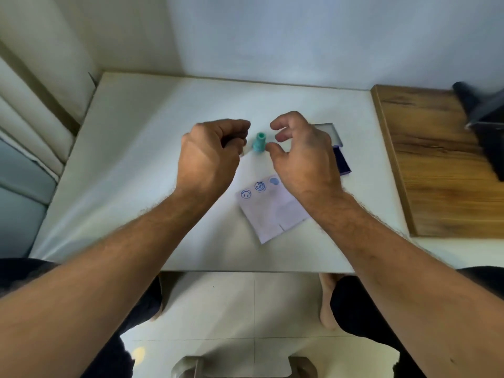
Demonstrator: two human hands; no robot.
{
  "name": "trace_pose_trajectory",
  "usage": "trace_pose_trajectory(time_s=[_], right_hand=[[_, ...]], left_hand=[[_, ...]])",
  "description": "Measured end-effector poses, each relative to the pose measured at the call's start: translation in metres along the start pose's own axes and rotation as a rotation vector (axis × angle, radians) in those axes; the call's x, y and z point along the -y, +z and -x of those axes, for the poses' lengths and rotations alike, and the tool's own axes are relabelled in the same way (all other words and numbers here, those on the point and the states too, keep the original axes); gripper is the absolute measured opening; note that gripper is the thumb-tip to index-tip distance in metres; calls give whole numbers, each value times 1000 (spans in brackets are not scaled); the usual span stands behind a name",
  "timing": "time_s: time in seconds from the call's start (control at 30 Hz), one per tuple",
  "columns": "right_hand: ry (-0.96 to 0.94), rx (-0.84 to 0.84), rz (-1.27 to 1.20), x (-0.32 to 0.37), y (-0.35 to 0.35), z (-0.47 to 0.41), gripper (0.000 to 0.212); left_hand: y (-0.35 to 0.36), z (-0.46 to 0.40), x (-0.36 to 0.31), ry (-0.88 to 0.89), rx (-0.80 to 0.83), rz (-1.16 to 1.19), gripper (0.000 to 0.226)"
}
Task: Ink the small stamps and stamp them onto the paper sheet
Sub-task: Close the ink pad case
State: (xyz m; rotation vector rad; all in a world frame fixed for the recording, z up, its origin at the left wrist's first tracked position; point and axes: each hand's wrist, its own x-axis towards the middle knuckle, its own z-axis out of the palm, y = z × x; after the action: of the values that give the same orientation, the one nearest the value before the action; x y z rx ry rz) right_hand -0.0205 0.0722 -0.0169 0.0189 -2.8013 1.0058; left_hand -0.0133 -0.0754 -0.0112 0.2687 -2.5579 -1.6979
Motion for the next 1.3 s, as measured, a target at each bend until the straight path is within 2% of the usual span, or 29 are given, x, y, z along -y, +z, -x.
trace_pose_trajectory(time_s=[0.23,0.4,0.57,0.73,1.0,1.3], right_hand=[[98,-23,2,-31,-54,24,30],[184,2,29,-60,-55,23,38],[221,64,96,-81,-49,7,53],[272,78,175,-94,-38,2,78],[303,68,148,-102,-29,4,100],[311,106,136,-97,-25,0,108]], left_hand=[[23,30,-22,64,95,-116,31],[38,23,-34,120,160,-231,29],[59,-12,-46,98,178,-300,25],[97,-49,-43,139,223,-433,26],[123,-82,-29,148,369,-700,44],[125,-86,-22,201,296,-806,40]])
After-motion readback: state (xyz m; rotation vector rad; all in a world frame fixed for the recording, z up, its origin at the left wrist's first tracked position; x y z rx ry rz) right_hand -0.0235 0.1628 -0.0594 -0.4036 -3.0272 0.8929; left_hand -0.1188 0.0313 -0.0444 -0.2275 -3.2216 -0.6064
